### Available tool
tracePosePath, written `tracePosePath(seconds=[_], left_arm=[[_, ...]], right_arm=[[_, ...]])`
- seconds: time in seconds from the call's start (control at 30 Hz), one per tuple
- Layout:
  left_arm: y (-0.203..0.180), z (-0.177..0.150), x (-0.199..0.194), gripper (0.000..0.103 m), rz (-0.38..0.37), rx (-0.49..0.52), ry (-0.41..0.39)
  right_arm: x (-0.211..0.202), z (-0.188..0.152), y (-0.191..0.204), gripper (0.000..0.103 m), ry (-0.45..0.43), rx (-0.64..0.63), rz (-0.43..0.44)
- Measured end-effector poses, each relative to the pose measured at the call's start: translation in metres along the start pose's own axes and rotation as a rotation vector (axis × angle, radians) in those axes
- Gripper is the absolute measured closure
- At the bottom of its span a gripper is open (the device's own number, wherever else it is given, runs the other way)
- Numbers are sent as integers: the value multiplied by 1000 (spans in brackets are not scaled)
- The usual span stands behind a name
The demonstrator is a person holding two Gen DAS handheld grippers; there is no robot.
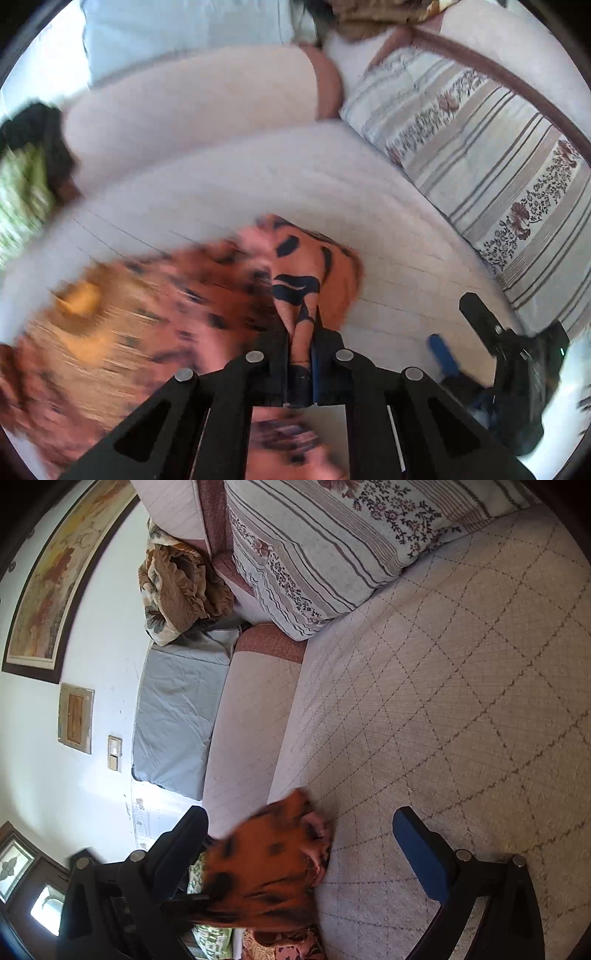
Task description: Fold small clothes
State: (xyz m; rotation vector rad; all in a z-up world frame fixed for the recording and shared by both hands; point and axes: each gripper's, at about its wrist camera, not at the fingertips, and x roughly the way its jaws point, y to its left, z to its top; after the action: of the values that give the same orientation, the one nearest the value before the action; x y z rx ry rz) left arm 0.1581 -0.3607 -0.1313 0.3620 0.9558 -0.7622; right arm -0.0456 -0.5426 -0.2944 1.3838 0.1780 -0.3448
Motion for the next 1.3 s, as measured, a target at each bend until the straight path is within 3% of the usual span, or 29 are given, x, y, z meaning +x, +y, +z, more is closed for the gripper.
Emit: tracePosePath(seconds=[0.13,0.3,0.4,0.47,0.5,0.53,0.57,0.77,0.97,1.1,1.2,1.3], left_arm=[[74,11,-67,94,121,21,-21],[197,-2,-131,94,303,-70,-19],[265,-25,-135,90,400,-87,74],[303,-49,-130,74,508,-107,157],[317,-61,-131,59,541,-117,182],[325,-69,-131,47,555,-124,190],[335,-82,-136,44,567,-134,183],[372,-142,-148,43,615,-209,189],[430,-197,-171,43,658,-462,162],[468,-222,-174,42,619,-663,142],[487,-230,-174,36,591,-782,90],[491,-230,-160,34,549,-819,101]], right_arm=[[4,-5,8,2,11,-55,-42],[7,-13,17,2,14,-112,-93],[10,-20,23,1,25,-151,-105],[14,-26,28,1,46,-189,-109],[16,-30,30,1,58,-207,-112],[19,-34,33,1,70,-228,-117],[22,-39,36,1,88,-256,-123],[33,-54,44,1,140,-343,-148],[34,-58,43,1,157,-361,-161],[35,-62,44,1,165,-386,-176],[39,-64,43,1,174,-401,-197],[44,-67,43,1,182,-428,-229]])
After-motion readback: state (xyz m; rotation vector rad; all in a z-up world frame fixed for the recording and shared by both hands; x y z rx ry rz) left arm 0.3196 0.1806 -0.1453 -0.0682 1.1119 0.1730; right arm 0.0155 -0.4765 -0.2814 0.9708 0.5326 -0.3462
